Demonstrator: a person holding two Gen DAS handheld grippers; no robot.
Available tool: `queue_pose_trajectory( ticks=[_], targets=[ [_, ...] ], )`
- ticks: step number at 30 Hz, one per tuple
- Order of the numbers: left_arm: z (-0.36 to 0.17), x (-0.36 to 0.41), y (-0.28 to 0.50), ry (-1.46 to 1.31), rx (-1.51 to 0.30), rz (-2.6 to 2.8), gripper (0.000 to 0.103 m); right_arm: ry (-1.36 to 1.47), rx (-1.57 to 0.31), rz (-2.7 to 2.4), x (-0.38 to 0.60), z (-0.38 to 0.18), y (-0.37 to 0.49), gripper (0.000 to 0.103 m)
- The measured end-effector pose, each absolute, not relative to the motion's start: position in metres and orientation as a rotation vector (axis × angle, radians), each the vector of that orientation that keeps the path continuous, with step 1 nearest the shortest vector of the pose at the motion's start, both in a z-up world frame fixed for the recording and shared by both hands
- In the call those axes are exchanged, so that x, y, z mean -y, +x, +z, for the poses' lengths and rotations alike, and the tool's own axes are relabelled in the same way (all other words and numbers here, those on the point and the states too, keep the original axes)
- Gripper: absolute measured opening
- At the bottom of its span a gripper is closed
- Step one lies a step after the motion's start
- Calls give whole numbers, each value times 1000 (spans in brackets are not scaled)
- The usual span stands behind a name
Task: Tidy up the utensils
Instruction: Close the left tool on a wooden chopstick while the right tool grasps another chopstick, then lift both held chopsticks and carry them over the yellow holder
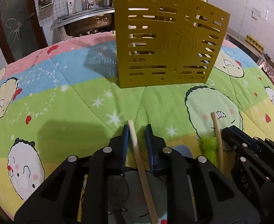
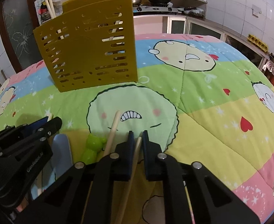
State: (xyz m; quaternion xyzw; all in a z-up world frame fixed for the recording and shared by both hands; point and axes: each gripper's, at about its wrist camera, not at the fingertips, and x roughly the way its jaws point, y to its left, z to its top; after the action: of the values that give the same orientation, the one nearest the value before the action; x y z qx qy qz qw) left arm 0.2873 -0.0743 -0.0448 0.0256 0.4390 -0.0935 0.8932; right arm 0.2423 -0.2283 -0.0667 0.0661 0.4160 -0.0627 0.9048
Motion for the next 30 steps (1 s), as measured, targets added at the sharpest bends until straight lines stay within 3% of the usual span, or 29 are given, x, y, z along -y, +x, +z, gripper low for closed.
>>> queue_pose_trajectory(
  ticks=[6, 15, 30],
  targets=[
    [-43, 70, 289, 30, -904, -204, 7, 154, -845, -120, 232, -65, 241, 9],
    [-37, 71, 283, 29, -873, -222, 6, 160, -811, -113, 233, -58, 238, 8],
    [21, 60, 249, 8, -671, -215, 5, 139, -619, -110, 239, -2, 208, 6]
  ],
)
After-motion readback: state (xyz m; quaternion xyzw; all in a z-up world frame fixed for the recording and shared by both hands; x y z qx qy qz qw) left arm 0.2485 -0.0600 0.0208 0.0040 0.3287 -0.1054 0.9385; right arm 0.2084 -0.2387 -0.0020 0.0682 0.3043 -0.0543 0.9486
